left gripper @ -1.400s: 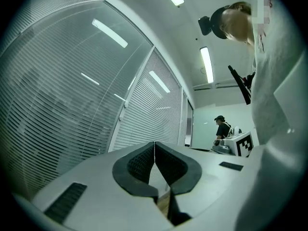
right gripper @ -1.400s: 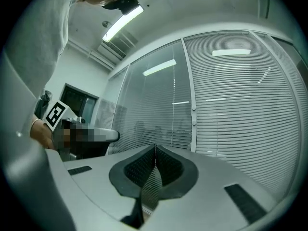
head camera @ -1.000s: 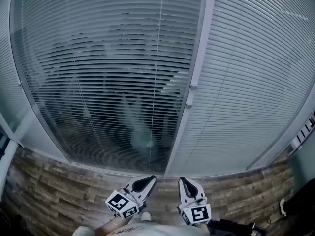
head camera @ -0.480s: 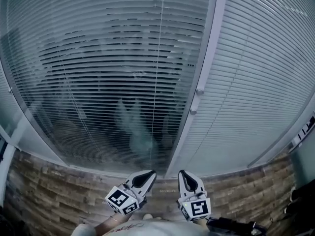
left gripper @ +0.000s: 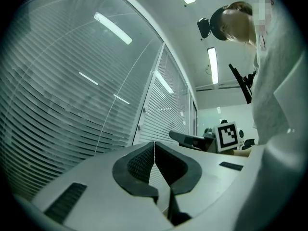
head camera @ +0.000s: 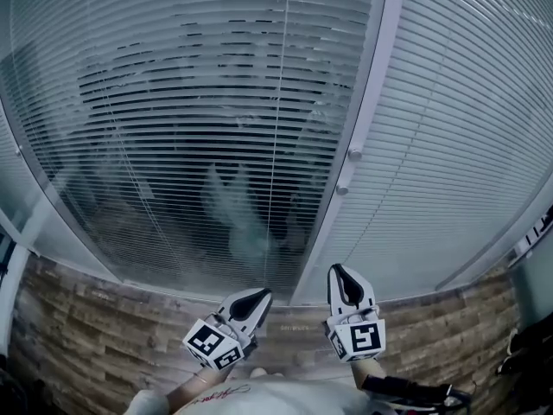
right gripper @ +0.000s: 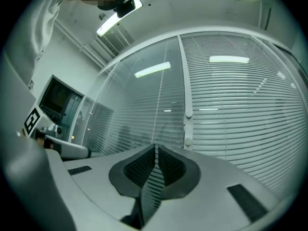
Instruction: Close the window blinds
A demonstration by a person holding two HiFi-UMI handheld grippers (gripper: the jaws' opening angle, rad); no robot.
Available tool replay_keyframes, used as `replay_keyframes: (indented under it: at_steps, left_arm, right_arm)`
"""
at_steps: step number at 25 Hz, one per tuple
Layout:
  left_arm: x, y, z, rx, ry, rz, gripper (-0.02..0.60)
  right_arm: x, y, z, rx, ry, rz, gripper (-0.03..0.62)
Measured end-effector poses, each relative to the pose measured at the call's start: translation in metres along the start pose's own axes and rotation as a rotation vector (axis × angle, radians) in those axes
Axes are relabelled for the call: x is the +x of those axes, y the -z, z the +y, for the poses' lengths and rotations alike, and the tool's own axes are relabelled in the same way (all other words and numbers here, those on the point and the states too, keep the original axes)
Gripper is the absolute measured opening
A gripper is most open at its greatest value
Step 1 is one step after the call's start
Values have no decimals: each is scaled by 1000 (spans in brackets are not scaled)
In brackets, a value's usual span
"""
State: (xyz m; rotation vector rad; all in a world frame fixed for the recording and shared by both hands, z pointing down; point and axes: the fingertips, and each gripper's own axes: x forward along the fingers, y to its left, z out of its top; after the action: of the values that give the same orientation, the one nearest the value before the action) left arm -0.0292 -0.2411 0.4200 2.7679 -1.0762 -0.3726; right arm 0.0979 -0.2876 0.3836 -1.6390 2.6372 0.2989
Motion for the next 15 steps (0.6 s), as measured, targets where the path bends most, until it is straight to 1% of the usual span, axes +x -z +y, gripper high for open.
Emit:
replay_keyframes:
  at_steps: [2, 6, 7, 9, 12, 15]
  left_arm:
    - [0, 4, 1, -2, -2, 1, 18]
    - [-2, 13, 2, -5, -8, 6, 18]
    - [-2, 12, 2, -8, -16, 7, 18]
    - [-4, 11, 2, -9, -25, 8, 18]
    - [-9, 12, 1, -5, -36, 6, 18]
    - [-14, 11, 5, -4, -52, 3, 18]
  right_arm:
    - [18, -16, -18, 46, 27, -42, 20]
    - [65, -45, -59, 211, 83, -76, 21]
    - [77, -54, -69, 246, 98, -83, 33]
    - [98, -71, -87, 280, 122, -107, 161]
    - [122, -87, -107, 313, 150, -130, 169]
    - [145, -89, -122, 384, 176, -120, 169]
